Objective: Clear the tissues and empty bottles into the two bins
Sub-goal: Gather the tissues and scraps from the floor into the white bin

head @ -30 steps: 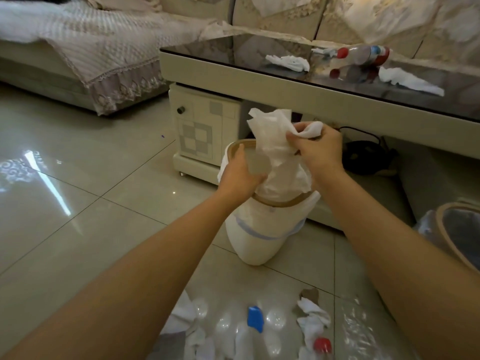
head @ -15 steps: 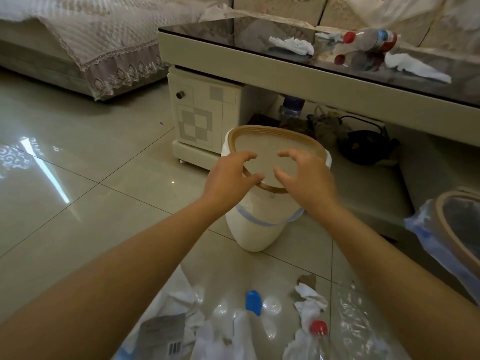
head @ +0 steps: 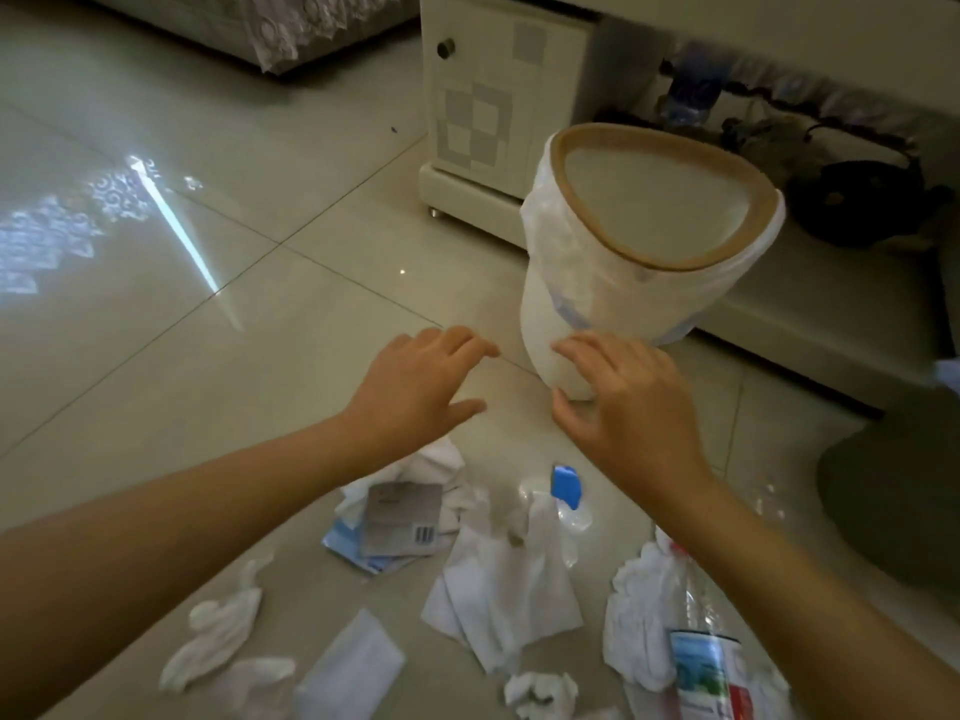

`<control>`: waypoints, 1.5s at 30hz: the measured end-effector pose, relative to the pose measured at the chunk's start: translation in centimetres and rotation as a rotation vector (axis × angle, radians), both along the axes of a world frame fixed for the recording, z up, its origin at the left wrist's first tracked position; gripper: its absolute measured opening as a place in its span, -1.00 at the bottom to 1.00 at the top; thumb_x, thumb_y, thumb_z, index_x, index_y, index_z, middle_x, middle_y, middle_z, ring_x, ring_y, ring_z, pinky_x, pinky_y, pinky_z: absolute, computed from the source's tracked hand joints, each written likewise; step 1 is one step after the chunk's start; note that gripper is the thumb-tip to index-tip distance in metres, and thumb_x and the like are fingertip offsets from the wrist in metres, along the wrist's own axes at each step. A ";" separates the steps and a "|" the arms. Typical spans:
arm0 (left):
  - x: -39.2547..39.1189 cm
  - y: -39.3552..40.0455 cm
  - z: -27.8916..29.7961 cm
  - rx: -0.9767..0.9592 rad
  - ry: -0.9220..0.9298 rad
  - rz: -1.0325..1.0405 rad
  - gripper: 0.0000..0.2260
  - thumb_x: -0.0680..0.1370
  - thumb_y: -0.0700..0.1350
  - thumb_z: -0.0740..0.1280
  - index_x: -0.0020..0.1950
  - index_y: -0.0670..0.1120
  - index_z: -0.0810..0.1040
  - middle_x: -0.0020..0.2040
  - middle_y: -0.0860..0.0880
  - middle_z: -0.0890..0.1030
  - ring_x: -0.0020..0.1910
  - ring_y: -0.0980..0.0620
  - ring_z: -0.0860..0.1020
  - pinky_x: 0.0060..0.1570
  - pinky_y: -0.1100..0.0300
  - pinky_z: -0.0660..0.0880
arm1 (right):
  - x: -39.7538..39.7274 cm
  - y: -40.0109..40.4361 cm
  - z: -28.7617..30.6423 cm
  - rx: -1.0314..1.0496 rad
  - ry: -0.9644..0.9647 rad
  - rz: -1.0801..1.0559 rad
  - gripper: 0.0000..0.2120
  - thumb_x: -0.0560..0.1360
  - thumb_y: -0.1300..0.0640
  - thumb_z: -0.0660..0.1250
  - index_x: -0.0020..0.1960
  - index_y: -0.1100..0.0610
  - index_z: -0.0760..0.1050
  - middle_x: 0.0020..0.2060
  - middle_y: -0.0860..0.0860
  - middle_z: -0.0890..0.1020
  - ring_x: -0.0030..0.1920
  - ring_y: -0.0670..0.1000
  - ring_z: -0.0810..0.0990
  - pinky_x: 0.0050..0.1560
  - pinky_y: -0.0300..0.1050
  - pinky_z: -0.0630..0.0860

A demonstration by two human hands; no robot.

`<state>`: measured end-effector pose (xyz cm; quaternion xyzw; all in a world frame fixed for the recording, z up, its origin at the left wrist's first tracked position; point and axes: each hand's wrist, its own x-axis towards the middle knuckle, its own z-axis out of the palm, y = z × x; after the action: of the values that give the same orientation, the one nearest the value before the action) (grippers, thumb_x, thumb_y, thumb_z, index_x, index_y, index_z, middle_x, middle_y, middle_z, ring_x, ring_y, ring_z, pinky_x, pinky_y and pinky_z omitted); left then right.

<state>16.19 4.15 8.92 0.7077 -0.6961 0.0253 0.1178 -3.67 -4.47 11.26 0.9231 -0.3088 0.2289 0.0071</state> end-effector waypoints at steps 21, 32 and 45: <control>2.2 4.0 -11.1 0.505 -0.091 0.085 -0.39 0.37 0.24 0.41 0.33 0.03 0.33 0.21 -0.01 0.45 0.17 -0.06 0.46 0.05 0.05 0.36 | 2.9 4.3 -9.7 0.116 0.364 0.095 -0.64 0.33 0.06 0.46 0.10 0.09 0.57 0.15 0.10 0.59 0.12 0.18 0.56 0.12 0.17 0.46; 0.7 4.6 -10.9 0.537 0.134 0.118 -0.58 0.43 0.06 0.43 0.21 0.04 0.37 0.03 -0.02 0.53 0.00 -0.05 0.49 -0.19 0.13 0.29 | 1.2 5.5 -10.8 0.166 0.420 0.062 -0.70 0.33 0.06 0.45 0.05 0.07 0.59 0.16 0.08 0.59 0.16 0.16 0.54 0.13 0.16 0.44; 1.2 3.4 -5.2 0.216 0.472 0.224 -0.85 0.49 0.13 0.34 0.00 0.15 0.61 -0.06 0.13 0.54 -0.09 0.09 0.47 -0.15 0.12 0.40 | -1.4 5.2 -10.4 0.332 0.317 -0.066 -0.72 0.44 -0.02 0.36 0.12 0.03 0.57 0.14 -0.01 0.56 0.18 0.08 0.50 0.17 0.06 0.36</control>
<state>17.42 7.52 3.76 0.7750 -0.5657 -0.2014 0.1971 -5.10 0.72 0.91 0.9254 -0.3674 0.0268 -0.0888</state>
